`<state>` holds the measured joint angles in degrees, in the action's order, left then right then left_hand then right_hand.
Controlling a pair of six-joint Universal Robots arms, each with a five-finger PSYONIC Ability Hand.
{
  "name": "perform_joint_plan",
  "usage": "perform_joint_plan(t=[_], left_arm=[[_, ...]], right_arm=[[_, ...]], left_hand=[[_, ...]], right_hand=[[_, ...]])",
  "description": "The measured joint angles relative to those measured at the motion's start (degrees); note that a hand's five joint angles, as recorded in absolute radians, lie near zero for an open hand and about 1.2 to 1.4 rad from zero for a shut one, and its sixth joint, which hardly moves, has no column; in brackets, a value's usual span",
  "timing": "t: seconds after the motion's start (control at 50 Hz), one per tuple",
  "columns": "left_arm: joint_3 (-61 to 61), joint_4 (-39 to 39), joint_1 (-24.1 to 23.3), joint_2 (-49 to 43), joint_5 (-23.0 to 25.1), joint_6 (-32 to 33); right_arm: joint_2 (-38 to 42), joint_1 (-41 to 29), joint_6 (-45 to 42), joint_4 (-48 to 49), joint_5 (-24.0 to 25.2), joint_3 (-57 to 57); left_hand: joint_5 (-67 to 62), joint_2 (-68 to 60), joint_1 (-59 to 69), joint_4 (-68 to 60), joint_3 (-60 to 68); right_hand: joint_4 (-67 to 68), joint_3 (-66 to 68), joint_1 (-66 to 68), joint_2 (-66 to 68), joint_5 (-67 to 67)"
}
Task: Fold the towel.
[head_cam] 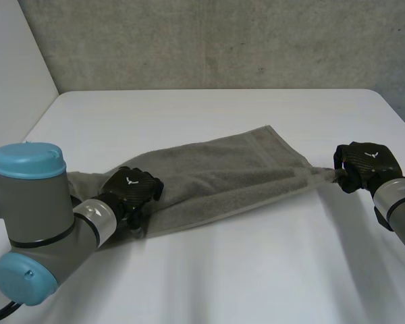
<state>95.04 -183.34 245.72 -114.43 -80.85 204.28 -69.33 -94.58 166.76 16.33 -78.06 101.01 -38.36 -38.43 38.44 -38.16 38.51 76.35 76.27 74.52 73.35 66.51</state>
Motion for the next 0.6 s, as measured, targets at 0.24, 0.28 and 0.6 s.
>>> perform_joint_plan(t=[0.24, 0.28, 0.6], left_arm=[[-1.2, 0.0, 0.2, -2.6, -0.2, 0.1], [-1.3, 0.0, 0.2, -2.8, -0.3, 0.2], [-5.0, -0.2, 3.8, -5.7, -0.7, 5.1]], right_arm=[[-0.8, 0.9, 0.5, 1.8, -0.9, 0.5], [-1.1, 1.6, 1.1, 2.1, -1.0, 0.5], [-1.4, 2.8, 2.5, 2.2, -0.8, 0.3]], left_hand=[[-5.3, -5.5, 5.4, -5.8, 5.4], [-5.2, -5.3, 5.3, -5.6, 5.2], [-4.3, -4.2, 4.7, -4.6, 4.3]], right_hand=[[0.0, 0.0, 0.2, 0.0, 0.0], [0.0, 0.0, 0.2, 0.0, 0.0], [0.0, 0.0, 0.3, 0.0, 0.0]])
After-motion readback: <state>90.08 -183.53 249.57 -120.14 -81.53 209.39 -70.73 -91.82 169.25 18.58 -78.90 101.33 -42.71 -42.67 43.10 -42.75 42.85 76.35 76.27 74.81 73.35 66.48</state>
